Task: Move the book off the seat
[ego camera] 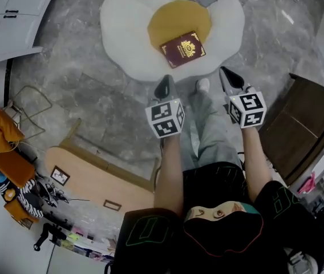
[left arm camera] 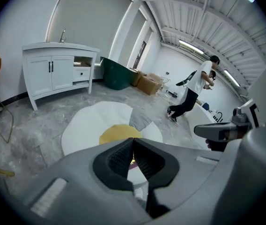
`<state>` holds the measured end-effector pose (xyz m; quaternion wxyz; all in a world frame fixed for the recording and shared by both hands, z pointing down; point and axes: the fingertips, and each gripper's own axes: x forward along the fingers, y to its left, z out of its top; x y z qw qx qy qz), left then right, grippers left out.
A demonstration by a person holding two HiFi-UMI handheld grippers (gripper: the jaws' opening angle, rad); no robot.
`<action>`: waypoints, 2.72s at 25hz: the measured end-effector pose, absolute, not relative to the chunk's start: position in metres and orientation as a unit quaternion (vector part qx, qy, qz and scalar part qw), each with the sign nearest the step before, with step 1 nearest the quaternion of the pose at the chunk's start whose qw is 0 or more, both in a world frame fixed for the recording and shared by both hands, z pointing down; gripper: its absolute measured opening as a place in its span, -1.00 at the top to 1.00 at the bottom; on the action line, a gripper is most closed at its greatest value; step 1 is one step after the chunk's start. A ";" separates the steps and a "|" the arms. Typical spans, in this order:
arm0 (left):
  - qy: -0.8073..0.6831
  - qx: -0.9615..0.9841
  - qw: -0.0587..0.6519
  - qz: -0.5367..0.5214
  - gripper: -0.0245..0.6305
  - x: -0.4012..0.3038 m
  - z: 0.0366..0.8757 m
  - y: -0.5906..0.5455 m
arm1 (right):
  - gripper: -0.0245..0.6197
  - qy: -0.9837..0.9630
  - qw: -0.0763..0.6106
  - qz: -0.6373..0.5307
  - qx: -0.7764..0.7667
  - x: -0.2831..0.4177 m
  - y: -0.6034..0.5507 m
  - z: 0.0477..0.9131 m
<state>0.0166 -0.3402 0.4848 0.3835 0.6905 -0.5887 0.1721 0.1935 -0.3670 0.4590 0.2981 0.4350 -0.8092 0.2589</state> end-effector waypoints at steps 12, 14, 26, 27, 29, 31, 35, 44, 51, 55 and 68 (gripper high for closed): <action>-0.578 0.654 0.445 0.201 0.89 0.059 0.637 -0.345 | 0.91 -0.820 0.341 0.299 0.350 0.199 -0.390 0.617; -0.573 0.653 0.450 0.206 0.89 0.064 0.659 -0.346 | 0.91 -0.820 0.341 0.307 0.342 0.199 -0.390 0.640; -0.600 0.607 0.475 0.215 0.87 0.055 0.792 -0.355 | 0.41 -0.808 0.368 0.348 0.300 0.204 -0.399 0.777; -0.601 0.604 0.476 0.217 0.85 0.054 0.801 -0.356 | 0.41 -0.807 0.373 0.348 0.299 0.206 -0.401 0.788; -0.604 0.599 0.479 0.217 0.65 0.052 0.816 -0.359 | 0.41 -0.802 0.384 0.348 0.298 0.213 -0.405 0.807; -0.604 0.594 0.487 0.213 0.32 0.050 0.831 -0.362 | 0.41 -0.797 0.394 0.349 0.297 0.218 -0.408 0.825; -0.591 0.587 0.508 0.219 0.13 0.052 0.858 -0.362 | 0.30 -0.788 0.420 0.346 0.288 0.226 -0.410 0.853; -0.571 0.575 0.549 0.205 0.02 0.062 0.889 -0.363 | 0.19 -0.786 0.432 0.363 0.254 0.213 -0.424 0.884; -0.614 0.567 0.516 0.187 0.15 0.043 0.831 -0.356 | 0.20 -0.797 0.415 0.369 0.236 0.195 -0.425 0.835; -0.627 0.559 0.515 0.167 0.15 0.019 0.801 -0.335 | 0.21 -0.811 0.422 0.340 0.221 0.168 -0.412 0.801; -0.683 0.551 0.469 0.105 0.15 -0.061 0.711 -0.282 | 0.21 -0.852 0.410 0.263 0.190 0.077 -0.375 0.709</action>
